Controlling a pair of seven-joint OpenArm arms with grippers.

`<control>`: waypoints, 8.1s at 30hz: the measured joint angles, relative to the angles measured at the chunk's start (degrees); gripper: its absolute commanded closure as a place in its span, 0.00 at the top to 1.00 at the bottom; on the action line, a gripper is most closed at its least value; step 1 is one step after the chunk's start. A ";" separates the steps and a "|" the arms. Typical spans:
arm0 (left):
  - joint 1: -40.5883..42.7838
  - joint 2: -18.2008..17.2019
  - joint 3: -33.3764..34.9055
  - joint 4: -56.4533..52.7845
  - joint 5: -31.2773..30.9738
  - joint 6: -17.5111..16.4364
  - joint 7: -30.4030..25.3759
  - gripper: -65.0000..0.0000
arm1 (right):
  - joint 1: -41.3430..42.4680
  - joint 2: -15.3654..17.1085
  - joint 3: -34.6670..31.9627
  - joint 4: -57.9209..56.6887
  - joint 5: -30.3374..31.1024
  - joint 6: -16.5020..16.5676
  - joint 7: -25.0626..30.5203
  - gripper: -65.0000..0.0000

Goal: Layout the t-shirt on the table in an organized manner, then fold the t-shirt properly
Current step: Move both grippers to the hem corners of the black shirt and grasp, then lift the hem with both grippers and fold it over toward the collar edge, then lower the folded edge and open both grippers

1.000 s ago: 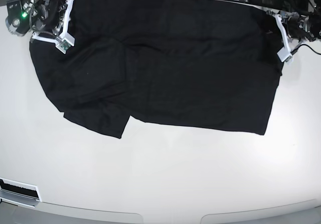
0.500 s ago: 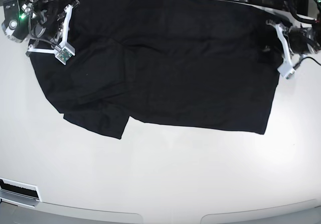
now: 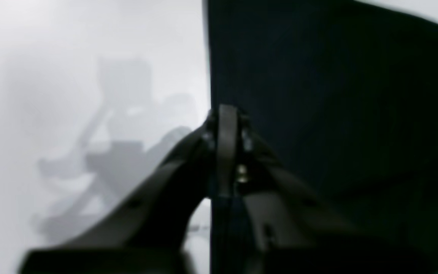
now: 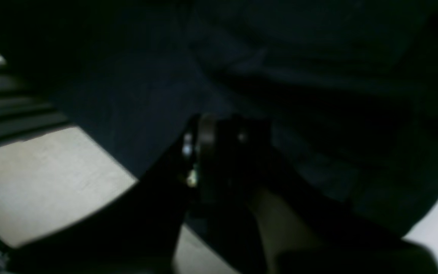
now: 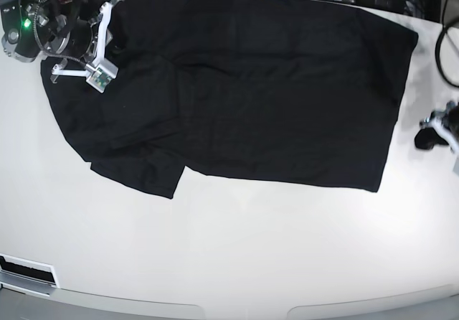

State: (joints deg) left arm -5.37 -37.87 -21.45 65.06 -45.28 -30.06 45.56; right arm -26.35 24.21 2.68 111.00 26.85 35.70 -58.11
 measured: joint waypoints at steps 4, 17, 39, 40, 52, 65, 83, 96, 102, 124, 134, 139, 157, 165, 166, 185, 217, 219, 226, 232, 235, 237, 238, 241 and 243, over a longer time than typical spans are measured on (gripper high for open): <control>-9.68 -0.57 5.11 -10.19 1.14 0.15 -4.33 0.69 | 0.35 0.20 0.07 0.00 -0.87 -1.18 -0.02 0.35; -18.18 6.84 10.95 -31.69 15.19 1.01 -20.33 0.69 | 0.87 -0.07 0.02 0.00 -0.22 -2.03 -0.13 0.35; -18.16 11.10 10.84 -34.73 12.66 -8.35 -21.75 0.00 | 3.39 -0.44 0.02 0.00 -4.59 -10.32 4.76 0.35; -18.16 11.08 10.84 -34.73 12.70 -8.37 -21.73 0.00 | 3.87 -0.42 0.02 0.00 -6.08 -10.82 5.46 0.35; -18.16 11.17 10.84 -34.73 12.15 -4.04 -22.45 0.00 | 27.26 -1.40 0.07 -29.24 -8.11 -17.90 12.09 0.56; -18.27 10.12 10.84 -34.53 13.00 -1.22 -22.43 0.00 | 43.58 -1.46 0.07 -61.99 3.30 -3.34 16.00 0.56; -18.14 9.31 10.84 -34.58 11.61 -3.41 -21.99 0.00 | 43.32 -3.74 0.15 -63.93 -5.86 -4.22 26.21 0.56; -17.97 9.35 10.84 -34.58 10.99 -4.24 -21.99 0.00 | 43.54 -4.02 0.13 -64.11 -5.33 3.78 27.63 0.00; -18.51 8.94 10.84 -34.58 11.02 -6.84 -21.97 0.00 | 44.48 -4.02 0.13 -57.42 -5.33 3.98 26.18 0.00; -16.65 8.13 10.84 -31.58 9.70 -8.35 -21.62 0.00 | 39.69 -4.04 0.09 -56.98 -8.35 -10.21 27.08 0.63; -12.90 8.17 10.84 -31.58 8.41 -8.39 -22.18 0.00 | 40.48 -4.24 0.09 -61.22 -5.20 -2.86 32.20 0.35; -12.90 8.20 10.84 -31.58 8.41 -8.44 -22.18 0.00 | 41.20 -4.52 0.09 -61.40 -5.66 4.00 33.86 0.00; -20.06 7.34 10.84 -31.50 9.22 -9.29 -21.49 0.00 | 42.82 -2.78 0.04 -46.34 -4.81 4.07 22.56 0.00; -20.02 4.35 10.84 -31.28 2.58 -9.46 -14.58 0.00 | 33.92 0.74 0.02 -33.86 -0.81 4.20 20.52 0.00; -19.87 3.96 10.84 -31.21 1.46 -9.44 -13.81 0.00 | 32.79 0.74 0.02 -32.52 -0.83 4.22 20.55 0.00; -15.63 -0.57 10.91 -21.97 -14.32 -9.44 2.27 0.00 | 24.09 2.43 5.86 -17.14 10.19 4.24 8.44 0.00; -9.11 -2.32 10.88 -21.97 -19.98 -9.46 12.94 0.00 | 13.31 2.45 7.82 -11.30 6.10 4.24 2.03 0.00; -9.09 -2.32 10.88 -21.97 -19.10 -9.46 12.98 0.00 | 13.16 2.45 7.82 -12.52 5.03 4.26 3.45 0.00; -8.26 -2.29 10.88 -21.94 -18.95 -9.49 14.34 0.00 | 13.18 2.45 7.82 -12.94 4.17 4.24 3.65 0.00; -4.59 -2.14 10.91 -21.92 -18.97 -9.46 14.34 0.00 | 13.18 2.45 7.82 -12.94 4.20 4.24 2.95 0.00; -3.67 -2.14 10.91 -21.90 -18.95 -9.49 13.62 0.00 | 13.18 2.43 7.82 -12.94 4.20 4.26 2.32 0.00; -3.69 -2.16 10.91 -21.90 -18.93 -9.46 13.27 0.00 | 13.18 2.45 7.82 -12.94 4.20 4.26 2.32 0.00; -3.72 -2.14 10.91 -21.90 -18.80 -9.46 12.28 0.00 | 13.18 2.45 7.82 -12.94 4.20 4.24 2.32 0.00; -3.72 -2.16 10.91 -21.90 -18.93 -9.46 10.99 0.17 | 13.18 2.64 7.80 -12.94 4.17 4.26 2.38 0.36; -3.69 -2.16 10.91 -21.92 -18.95 -9.44 11.02 0.41 | 13.22 4.04 7.69 -12.94 3.93 4.24 1.53 0.63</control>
State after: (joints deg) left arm -9.06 -40.03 -10.55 43.13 -64.23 -39.51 56.58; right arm -13.13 28.25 10.37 98.06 30.79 39.94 -56.58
